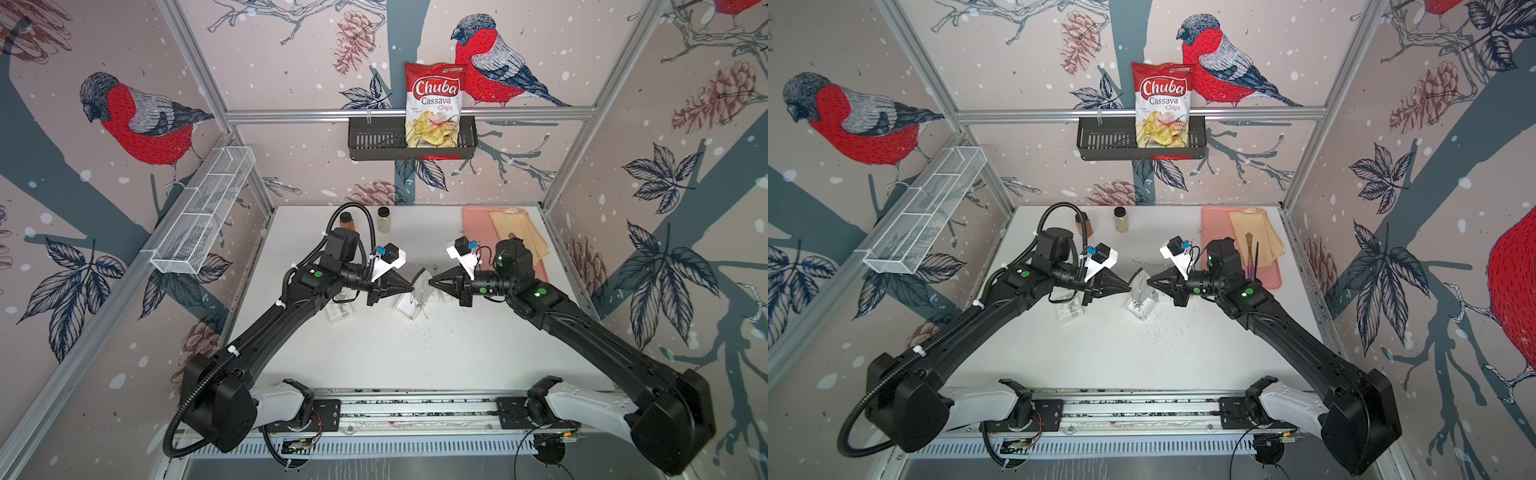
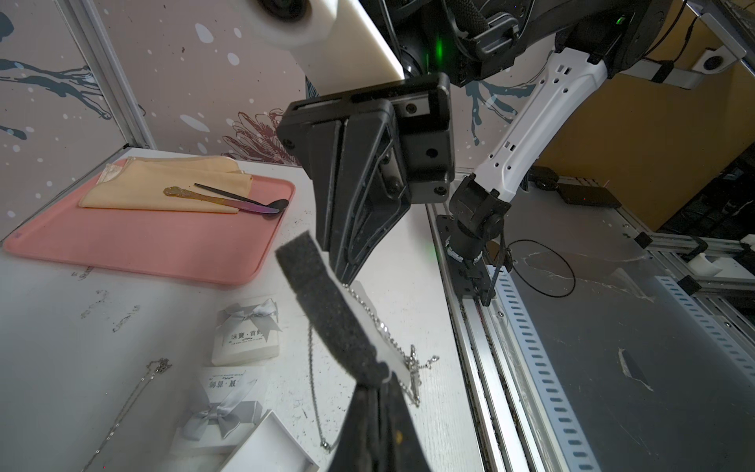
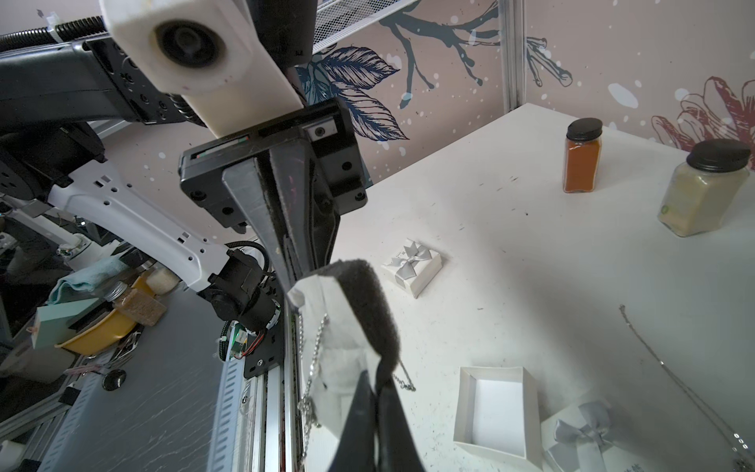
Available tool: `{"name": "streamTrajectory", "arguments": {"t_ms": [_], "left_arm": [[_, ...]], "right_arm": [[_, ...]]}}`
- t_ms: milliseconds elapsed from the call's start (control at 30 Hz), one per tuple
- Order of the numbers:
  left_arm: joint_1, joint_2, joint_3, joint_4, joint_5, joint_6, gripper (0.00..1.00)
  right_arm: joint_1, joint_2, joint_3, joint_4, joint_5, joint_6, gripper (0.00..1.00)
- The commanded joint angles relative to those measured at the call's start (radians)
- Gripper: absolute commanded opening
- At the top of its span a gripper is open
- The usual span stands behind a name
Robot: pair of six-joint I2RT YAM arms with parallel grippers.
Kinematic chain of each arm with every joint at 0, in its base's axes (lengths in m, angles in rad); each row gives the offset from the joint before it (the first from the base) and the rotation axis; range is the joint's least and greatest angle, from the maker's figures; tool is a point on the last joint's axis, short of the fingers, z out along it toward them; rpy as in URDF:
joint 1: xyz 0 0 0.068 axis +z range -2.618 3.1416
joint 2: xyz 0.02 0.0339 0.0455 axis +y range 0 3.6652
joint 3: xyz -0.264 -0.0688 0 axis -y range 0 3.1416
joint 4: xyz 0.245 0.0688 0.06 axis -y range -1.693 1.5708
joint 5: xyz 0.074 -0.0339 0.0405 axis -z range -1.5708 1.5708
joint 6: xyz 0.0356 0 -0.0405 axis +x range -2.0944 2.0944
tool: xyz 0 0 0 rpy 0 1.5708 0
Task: Take the necklace out of the lift-off lid jewelry box
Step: Adjust the inner lining.
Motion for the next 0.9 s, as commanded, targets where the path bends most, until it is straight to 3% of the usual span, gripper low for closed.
{"name": "streamTrajectory", "arguments": {"t_ms": [0,67,100,133,267,367,567,867], "left_arm": [[0.0,-0.009,-0.008,0.024,-0.002,0.008,0.06],[-0.001,-0.016,-0.022,0.074,-0.042,-0.028,0.19],[0.0,-0.026,-0.036,0.119,-0.069,-0.067,0.35],[-0.001,-0.033,-0.052,0.165,-0.093,-0.102,0.45],[-0.001,-0.061,-0.112,0.301,-0.16,-0.213,0.6],[-0.001,-0.072,-0.128,0.352,-0.181,-0.274,0.62],[-0.001,-0.036,-0.199,0.617,-0.076,-0.483,0.59],[-0.014,0.073,-0.151,0.687,-0.016,-0.555,0.57]], "right_arm": [[0.002,-0.016,0.004,0.005,-0.029,-0.013,0.01],[0.002,-0.035,0.001,0.017,0.011,0.002,0.0],[0.001,-0.047,-0.001,0.023,0.044,0.01,0.0],[0.001,-0.056,-0.001,0.027,0.076,0.016,0.0],[-0.006,-0.096,-0.003,0.058,0.224,0.053,0.0],[-0.015,-0.112,-0.003,0.09,0.29,0.075,0.0],[-0.016,-0.117,-0.02,0.178,0.312,0.115,0.0],[-0.011,-0.104,-0.023,0.2,0.296,0.119,0.0]]}}
